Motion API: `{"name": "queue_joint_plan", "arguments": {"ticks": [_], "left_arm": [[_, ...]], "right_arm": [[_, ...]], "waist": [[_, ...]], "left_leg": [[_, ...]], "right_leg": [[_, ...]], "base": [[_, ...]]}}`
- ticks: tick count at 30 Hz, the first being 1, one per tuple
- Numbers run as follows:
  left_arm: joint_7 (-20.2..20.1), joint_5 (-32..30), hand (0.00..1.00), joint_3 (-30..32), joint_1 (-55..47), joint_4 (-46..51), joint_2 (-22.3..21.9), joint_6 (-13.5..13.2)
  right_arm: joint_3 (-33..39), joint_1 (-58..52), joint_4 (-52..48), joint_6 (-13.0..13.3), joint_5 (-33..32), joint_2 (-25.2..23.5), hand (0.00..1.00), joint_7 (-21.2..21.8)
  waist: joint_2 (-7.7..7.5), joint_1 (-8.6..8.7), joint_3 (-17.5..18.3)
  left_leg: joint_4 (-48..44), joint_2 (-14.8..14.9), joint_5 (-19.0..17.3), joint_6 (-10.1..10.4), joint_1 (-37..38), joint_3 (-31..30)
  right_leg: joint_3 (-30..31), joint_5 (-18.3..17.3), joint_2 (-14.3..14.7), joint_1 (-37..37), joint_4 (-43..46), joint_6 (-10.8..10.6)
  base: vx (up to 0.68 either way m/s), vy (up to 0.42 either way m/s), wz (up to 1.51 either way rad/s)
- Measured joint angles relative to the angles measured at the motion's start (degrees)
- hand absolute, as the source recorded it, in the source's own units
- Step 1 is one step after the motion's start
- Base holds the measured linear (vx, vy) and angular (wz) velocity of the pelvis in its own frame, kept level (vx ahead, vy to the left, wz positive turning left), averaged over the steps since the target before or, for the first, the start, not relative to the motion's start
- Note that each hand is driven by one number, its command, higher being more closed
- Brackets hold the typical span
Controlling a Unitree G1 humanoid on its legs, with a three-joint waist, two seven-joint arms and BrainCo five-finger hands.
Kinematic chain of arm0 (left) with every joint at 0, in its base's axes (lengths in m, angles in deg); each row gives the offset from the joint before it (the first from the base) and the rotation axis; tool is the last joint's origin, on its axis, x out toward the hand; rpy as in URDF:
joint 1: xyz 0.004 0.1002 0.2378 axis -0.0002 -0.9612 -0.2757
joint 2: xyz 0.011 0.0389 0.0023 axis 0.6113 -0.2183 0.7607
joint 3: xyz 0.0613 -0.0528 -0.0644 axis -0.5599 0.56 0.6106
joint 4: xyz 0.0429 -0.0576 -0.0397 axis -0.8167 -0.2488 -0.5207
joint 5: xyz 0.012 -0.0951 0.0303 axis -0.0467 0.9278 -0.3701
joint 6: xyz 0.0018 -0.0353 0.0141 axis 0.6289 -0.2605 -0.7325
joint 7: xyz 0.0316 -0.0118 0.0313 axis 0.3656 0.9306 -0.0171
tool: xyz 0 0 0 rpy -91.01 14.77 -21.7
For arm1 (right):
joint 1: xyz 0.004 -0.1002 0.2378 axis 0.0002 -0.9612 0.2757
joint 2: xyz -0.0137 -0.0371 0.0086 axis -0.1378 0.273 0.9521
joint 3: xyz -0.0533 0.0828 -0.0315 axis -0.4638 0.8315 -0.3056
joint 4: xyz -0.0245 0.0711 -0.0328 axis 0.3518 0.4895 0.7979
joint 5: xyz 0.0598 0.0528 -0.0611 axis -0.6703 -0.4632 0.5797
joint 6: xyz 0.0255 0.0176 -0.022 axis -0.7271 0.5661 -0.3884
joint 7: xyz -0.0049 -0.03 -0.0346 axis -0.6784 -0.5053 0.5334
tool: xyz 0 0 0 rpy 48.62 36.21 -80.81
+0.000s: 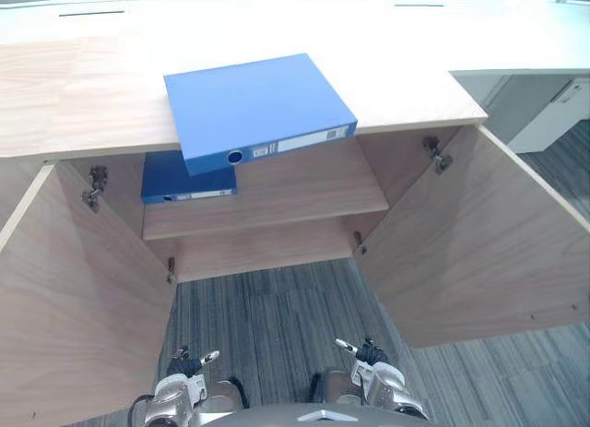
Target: Walk over to the cabinet, pick up the folder, carry it to the office cabinet, place the folder inside the office cabinet, then close the office cabinet door
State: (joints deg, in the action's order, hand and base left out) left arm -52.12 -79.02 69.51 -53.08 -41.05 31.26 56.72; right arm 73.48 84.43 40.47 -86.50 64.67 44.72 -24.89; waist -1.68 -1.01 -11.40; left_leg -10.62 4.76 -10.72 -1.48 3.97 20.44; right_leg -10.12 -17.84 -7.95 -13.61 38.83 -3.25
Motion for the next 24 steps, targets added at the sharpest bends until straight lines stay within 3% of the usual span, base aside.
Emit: {"name": "queue_joint_plan", "arguments": {"ticks": [2, 3, 4, 7, 9, 10, 11, 12, 15, 18, 19, 21, 24], "left_arm": [[0.1, 0.0, 0.00, 0.0, -0.7, -0.2, 0.2, 0.0], [0.0, -0.1, 0.00, 0.0, -1.0, -0.4, 0.7, 0.0], [0.1, -0.1, 0.00, 0.5, -0.7, -1.8, -0.7, 0.1], [0.0, -0.6, 0.00, 2.5, -0.6, -1.7, -3.3, 0.1], [-0.1, -0.6, 0.00, 3.6, 0.0, -1.4, -3.3, 0.1], [-0.2, -0.6, 0.00, 4.0, 0.0, -0.1, -3.0, 0.1], [-0.2, -0.6, 0.00, 4.1, -0.1, 1.2, -3.4, 0.0], [-0.2, -0.6, 0.00, 4.1, -0.2, 1.7, -3.4, 0.0], [-0.3, -0.6, 0.00, 4.5, -0.3, 2.8, -3.8, 0.0], [-0.3, -0.6, 0.00, 4.8, 0.1, 2.3, -4.2, 0.0], [-0.5, -0.6, 0.00, 4.8, -0.1, 2.3, -3.7, 0.0], [-0.8, -0.6, 0.00, 4.9, -0.1, 2.2, -3.0, 0.1], [-0.8, -0.8, 0.00, 4.8, -0.6, 2.1, -3.0, 0.1]], "right_arm": [[-0.1, 0.1, 0.1, 0.0, 0.0, 0.1, 0.00, 0.0], [0.1, -0.4, 0.8, 0.1, 0.0, 0.3, 0.00, 0.0], [0.2, -0.3, 1.9, 0.2, 0.0, 1.8, 0.00, 0.0], [0.9, -1.3, 2.1, -0.1, 0.0, 4.1, 0.00, 0.0], [1.0, -1.8, 1.9, -0.1, 0.0, 4.0, 0.00, -0.1], [0.2, -2.5, 1.9, -0.1, -0.1, 3.9, 0.00, -0.1], [0.1, -3.1, 1.9, -0.1, -0.1, 3.9, 0.00, -0.2], [0.1, -3.4, 1.8, -0.1, -0.1, 3.9, 0.00, -0.2], [0.3, -3.4, 1.6, -0.1, -0.1, 3.9, 0.00, -0.2], [1.1, -3.6, 1.5, -0.2, -0.1, 3.4, 0.00, -0.3], [1.3, -4.1, 1.4, -0.2, -0.1, 2.9, 0.00, -0.3], [1.3, -4.5, 1.5, -0.2, -0.1, 1.8, 0.00, -0.2], [1.3, -4.5, 1.7, -0.1, 0.0, 1.8, 0.00, -0.2]], "waist": [[-0.18, 0.58, 0.1], [-1.18, 1.10, 0.7], [0.97, 1.14, 1.7], [4.59, 1.22, 2.6], [4.18, 1.51, 2.1], [2.99, 1.18, 1.4], [3.15, 0.51, 1.5], [2.90, 0.30, 1.6], [3.05, -0.01, 1.7], [3.27, -0.33, 2.2], [1.62, -0.26, 3.0], [0.65, -0.28, 3.4], [0.37, -0.26, 3.6]], "left_leg": [[1.2, -0.1, -0.4, 1.8, 1.1, -0.3], [1.8, -1.5, -0.9, 3.0, 2.0, -1.4], [2.2, 0.0, -0.9, 4.1, 3.0, -2.2], [0.7, 2.7, -1.8, 5.8, 2.7, -3.4], [-11.2, 5.6, -2.8, 6.8, -1.1, -4.0], [-21.9, 8.1, -3.2, 6.8, -5.1, -4.4], [-28.4, 9.8, -3.5, 6.6, -7.4, -4.0], [-29.3, 10.3, -3.5, 6.6, -8.1, -3.5], [-23.9, 10.4, -3.8, 5.9, -11.0, -2.8], [-11.2, 7.9, 0.5, 6.5, -9.5, -3.3], [-8.9, 6.0, 1.4, 6.0, -8.4, -2.9], [-7.1, 4.5, 1.7, 5.5, -7.3, -2.3], [-3.7, 2.5, 2.3, 4.9, -3.8, -1.3]], "right_leg": [[0.4, 4.5, 1.8, -0.5, -13.5, 0.9], [1.9, 14.8, 2.2, -0.1, -19.7, 2.6], [1.1, 14.3, 3.2, 1.1, -19.6, 2.5], [-1.9, 11.8, 4.8, 2.9, -20.7, 3.5], [-3.8, 10.4, 5.3, 6.8, -22.1, 4.0], [-4.8, 9.5, 5.4, 9.6, -23.2, 4.5], [-5.3, 8.7, 5.6, 11.7, -23.4, 4.7], [-5.3, 8.5, 5.7, 12.1, -23.7, 4.7], [-4.3, 8.1, 5.6, 13.5, -24.6, 4.1], [-2.1, 7.6, 5.0, 13.5, -23.7, 1.5], [-1.3, 8.2, 4.1, 13.5, -25.0, 0.5], [-1.0, 8.9, 3.0, 14.6, -27.0, -0.3], [-0.2, 10.0, 1.9, 17.3, -30.0, -1.0]], "base": [[0.24, -0.102, 0.17], [0.30, -0.117, 0.28], [0.32, -0.112, 0.34], [0.34, -0.136, 0.32], [0.26, -0.162, 0.52], [0.25, -0.136, 0.40], [0.18, -0.070, 0.19], [0.17, -0.015, -0.03], [0.15, 0.064, -0.19], [0.12, 0.143, -0.19], [0.13, 0.142, -0.11], [0.12, 0.141, -0.05], [0.06, 0.099, -0.08]]}}
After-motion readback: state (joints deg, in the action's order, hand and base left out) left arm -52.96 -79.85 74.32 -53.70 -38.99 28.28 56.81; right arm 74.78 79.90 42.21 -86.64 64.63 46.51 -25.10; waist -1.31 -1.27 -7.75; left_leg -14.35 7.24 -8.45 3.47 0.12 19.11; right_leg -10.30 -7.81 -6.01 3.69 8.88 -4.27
